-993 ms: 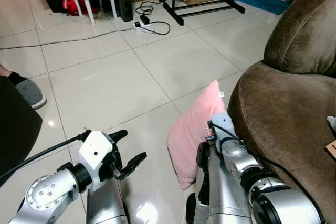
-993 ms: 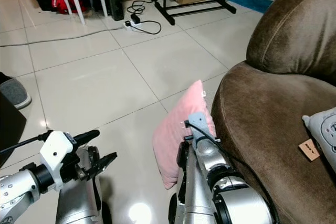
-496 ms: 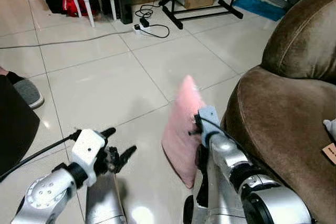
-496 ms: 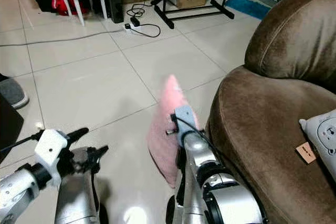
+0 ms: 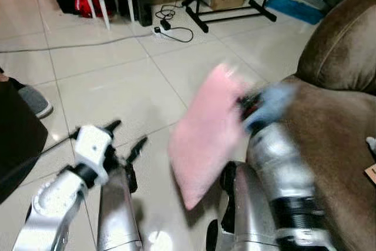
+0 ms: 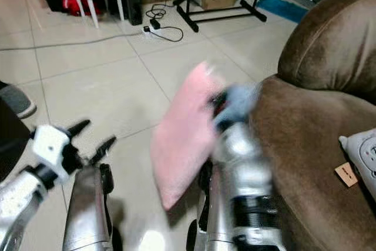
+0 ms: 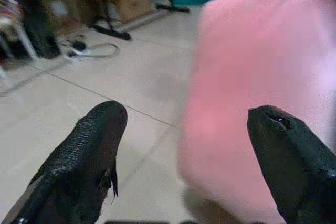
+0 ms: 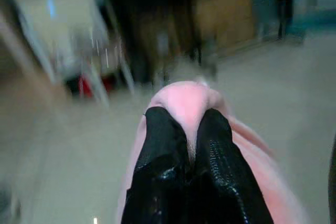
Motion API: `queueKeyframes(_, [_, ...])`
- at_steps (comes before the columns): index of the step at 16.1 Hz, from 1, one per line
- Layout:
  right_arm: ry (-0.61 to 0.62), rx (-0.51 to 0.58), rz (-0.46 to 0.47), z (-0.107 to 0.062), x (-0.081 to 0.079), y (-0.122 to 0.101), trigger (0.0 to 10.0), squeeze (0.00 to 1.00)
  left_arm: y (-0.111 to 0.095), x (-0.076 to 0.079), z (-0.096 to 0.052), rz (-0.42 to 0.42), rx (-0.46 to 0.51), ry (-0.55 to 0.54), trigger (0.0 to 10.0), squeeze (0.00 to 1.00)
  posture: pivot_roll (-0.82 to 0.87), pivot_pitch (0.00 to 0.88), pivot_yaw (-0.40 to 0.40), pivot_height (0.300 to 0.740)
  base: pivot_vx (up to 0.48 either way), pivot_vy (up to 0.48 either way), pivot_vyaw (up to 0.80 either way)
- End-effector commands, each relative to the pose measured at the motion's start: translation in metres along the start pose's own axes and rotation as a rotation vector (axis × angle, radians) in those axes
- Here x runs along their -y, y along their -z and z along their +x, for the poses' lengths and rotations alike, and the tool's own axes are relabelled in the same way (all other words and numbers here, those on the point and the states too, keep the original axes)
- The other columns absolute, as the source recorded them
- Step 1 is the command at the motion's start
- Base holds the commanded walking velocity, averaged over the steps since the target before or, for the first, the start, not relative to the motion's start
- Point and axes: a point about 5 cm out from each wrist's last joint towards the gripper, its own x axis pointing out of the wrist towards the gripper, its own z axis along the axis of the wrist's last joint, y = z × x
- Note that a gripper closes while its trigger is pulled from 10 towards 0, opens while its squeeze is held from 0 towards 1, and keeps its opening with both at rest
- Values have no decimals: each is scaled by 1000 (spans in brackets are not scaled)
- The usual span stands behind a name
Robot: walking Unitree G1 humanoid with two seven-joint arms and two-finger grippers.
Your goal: Move the pillow to the sofa from floor
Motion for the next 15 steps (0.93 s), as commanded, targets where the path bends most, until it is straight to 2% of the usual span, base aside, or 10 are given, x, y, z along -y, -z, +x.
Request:
queueKeyframes(1, [-36,197,24,2,-6,-51,10000,0,-4,-3,5,0,25,-22,10000,0,33,0,-56,410,0,0,0])
queueKeyframes(2, [-45,229,7,1,-7,-60,10000,0,-4,-3,8,2,32,-24,10000,0,33,0,-56,410,0,0,0])
queueKeyframes(4, [52,443,-74,5,12,-146,10000,0,-19,-3,24,20,95,-10,10000,0,7,0,-48,414,0,0,0])
queueKeyframes(7, [113,551,-198,1,29,-203,10000,0,-31,-5,34,34,140,-19,10000,0,-12,0,-48,439,0,0,0])
queueKeyframes(10, [217,597,-304,-6,42,-227,10000,0,-34,-6,38,39,160,-35,10000,0,-11,0,-56,469,0,0,0])
queueKeyframes(12, [242,602,-332,-8,43,-228,10000,0,-35,-9,38,45,162,-49,10000,0,-4,0,-60,484,0,0,0])
queueKeyframes(13, [258,552,-375,-6,43,-212,10000,0,-33,-13,36,63,148,-58,10000,0,16,0,-57,499,0,0,0])
queueKeyframes(14, [259,538,-391,-6,43,-207,10000,0,-32,-14,36,68,145,-58,10000,0,16,0,-57,504,0,0,0])
queueKeyframes(15, [266,495,-393,-5,41,-189,10000,0,-33,-19,34,78,140,-64,10000,0,37,0,-49,514,0,0,0])
